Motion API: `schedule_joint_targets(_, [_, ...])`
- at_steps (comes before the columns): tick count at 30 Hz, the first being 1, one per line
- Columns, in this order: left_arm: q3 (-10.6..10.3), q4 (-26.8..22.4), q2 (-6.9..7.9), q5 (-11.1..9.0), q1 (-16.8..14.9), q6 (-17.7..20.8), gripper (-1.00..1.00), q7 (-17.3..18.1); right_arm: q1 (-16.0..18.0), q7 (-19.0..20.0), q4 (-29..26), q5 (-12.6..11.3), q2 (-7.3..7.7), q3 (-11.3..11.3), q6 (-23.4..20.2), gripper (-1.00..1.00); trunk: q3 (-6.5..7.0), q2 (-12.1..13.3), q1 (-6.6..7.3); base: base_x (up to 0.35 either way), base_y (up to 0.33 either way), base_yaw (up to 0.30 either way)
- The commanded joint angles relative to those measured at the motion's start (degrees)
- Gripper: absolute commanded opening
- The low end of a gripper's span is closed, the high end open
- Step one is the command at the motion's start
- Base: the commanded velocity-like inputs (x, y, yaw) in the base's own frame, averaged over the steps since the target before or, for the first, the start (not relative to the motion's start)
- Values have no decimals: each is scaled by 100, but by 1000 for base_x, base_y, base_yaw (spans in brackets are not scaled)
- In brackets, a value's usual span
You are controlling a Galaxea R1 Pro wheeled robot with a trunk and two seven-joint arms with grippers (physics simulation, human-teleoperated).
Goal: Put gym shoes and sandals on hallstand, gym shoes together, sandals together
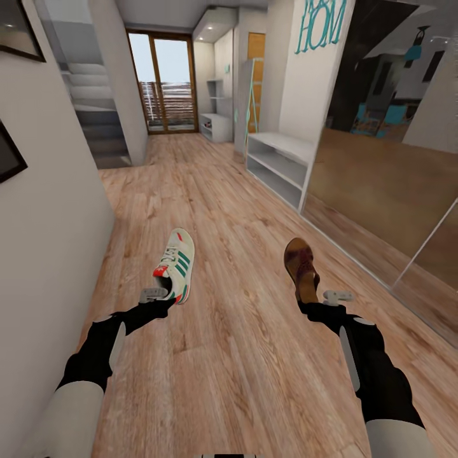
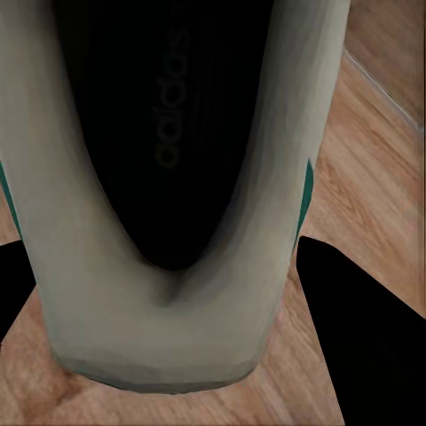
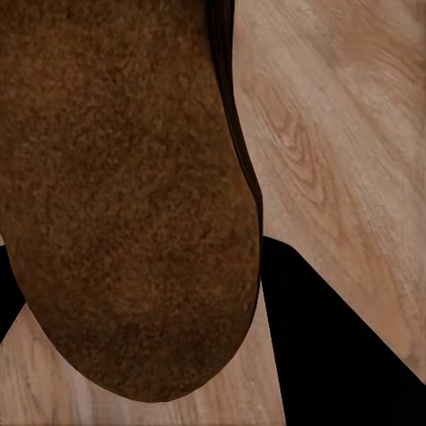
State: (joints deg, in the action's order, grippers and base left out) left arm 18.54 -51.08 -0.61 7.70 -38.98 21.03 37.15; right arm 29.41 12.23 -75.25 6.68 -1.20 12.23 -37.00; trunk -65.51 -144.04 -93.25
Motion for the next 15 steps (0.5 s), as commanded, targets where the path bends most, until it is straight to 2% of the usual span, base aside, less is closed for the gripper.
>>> schedule_joint_targets(1, [27, -7, -7, 65, -4, 24, -100, 55, 4, 44, -7, 48, -5, 16, -27, -100, 27, 0, 3, 0, 0, 0])
schedule_joint_targets(15, [27, -7, -10, 58, -4, 24, -100, 65, 3, 42, -7, 44, -8, 16, -28, -100, 181, 1, 6, 2, 0, 0])
